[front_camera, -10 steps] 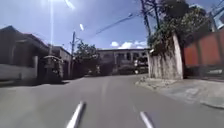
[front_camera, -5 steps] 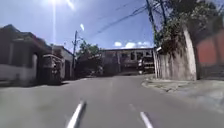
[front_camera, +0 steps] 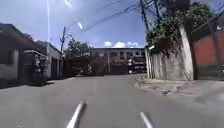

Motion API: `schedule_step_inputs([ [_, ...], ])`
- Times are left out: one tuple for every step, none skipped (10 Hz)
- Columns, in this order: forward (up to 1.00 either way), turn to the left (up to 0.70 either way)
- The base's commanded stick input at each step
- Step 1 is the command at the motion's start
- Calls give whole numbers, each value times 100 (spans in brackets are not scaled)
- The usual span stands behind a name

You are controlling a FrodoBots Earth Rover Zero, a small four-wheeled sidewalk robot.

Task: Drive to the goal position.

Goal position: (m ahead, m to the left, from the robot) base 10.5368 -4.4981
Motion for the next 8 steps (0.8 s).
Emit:
schedule_step_inputs([
  [100,0],
  [100,0],
  [100,0],
  [100,-3],
  [100,-22],
  [100,-40],
  [100,-40],
  [100,-13],
])
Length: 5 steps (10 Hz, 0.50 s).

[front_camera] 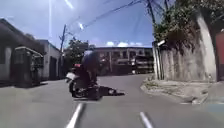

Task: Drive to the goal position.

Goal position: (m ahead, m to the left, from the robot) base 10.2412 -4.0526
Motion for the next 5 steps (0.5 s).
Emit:
schedule_step_inputs([
  [100,-6],
  [100,0],
  [100,0],
  [100,5],
  [100,5],
])
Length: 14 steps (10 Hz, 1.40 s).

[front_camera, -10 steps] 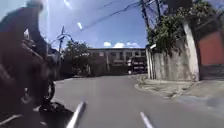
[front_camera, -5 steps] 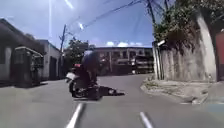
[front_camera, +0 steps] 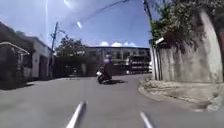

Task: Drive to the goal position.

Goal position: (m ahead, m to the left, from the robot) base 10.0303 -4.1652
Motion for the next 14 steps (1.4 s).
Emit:
schedule_step_inputs([
  [100,9],
  [100,2],
  [100,5],
  [100,0],
  [100,0],
  [100,0],
  [100,0],
  [100,0],
  [100,2],
  [100,-9],
  [100,-25],
  [100,-39],
  [100,-40],
  [100,-40],
])
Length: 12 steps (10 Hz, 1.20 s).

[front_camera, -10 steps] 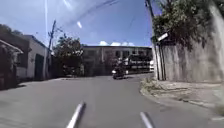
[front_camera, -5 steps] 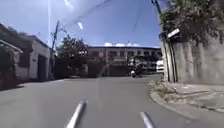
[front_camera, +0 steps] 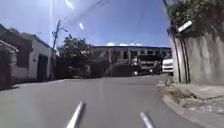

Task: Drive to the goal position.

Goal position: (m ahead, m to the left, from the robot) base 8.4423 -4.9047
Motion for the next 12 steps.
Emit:
schedule_step_inputs([
  [100,7],
  [100,1],
  [100,12],
  [100,4],
  [100,1],
  [100,0],
  [100,0],
  [100,2],
  [100,8],
  [100,1],
  [100,-28],
  [100,-28],
])
